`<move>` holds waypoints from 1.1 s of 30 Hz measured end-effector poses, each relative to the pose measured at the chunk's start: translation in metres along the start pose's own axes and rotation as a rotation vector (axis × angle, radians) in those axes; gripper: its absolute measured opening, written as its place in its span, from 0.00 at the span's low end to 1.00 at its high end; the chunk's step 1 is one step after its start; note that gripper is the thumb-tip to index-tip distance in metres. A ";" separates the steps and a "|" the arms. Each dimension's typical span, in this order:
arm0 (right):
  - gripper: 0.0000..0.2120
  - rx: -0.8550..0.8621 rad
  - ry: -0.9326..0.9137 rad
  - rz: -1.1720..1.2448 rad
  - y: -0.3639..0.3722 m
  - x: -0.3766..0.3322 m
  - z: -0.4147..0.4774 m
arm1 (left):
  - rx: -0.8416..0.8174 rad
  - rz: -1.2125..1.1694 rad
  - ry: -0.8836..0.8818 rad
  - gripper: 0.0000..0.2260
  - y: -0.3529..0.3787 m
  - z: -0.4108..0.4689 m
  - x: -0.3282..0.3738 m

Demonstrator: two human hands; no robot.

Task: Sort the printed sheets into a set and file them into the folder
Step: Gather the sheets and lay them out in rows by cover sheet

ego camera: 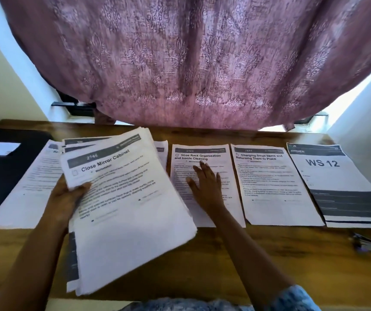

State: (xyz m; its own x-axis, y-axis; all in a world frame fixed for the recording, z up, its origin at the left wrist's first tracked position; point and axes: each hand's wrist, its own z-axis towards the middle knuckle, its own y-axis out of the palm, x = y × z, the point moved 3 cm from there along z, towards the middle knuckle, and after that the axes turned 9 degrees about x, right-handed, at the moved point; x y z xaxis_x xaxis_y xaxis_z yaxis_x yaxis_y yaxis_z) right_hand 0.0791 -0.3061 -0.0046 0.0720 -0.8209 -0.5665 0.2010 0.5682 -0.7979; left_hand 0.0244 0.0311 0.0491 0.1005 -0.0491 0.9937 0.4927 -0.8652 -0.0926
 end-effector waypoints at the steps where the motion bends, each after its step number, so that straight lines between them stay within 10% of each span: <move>1: 0.26 -0.028 0.110 0.246 -0.014 -0.007 -0.004 | -0.040 -0.002 0.002 0.17 0.010 -0.004 -0.003; 6: 0.23 -0.395 0.517 1.071 -0.069 -0.011 -0.031 | -0.278 -0.090 -0.046 0.21 0.079 -0.030 -0.019; 33: 0.07 0.362 0.600 0.241 -0.089 0.089 -0.078 | -0.357 0.066 -0.081 0.18 0.185 -0.095 -0.057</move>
State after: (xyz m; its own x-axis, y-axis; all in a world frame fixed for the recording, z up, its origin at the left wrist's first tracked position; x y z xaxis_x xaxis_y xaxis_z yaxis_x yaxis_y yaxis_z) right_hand -0.0089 -0.4251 -0.0001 -0.3708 -0.4444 -0.8155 0.5644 0.5895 -0.5779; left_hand 0.0279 -0.1734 -0.0187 0.1970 -0.0831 0.9769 0.1515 -0.9818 -0.1141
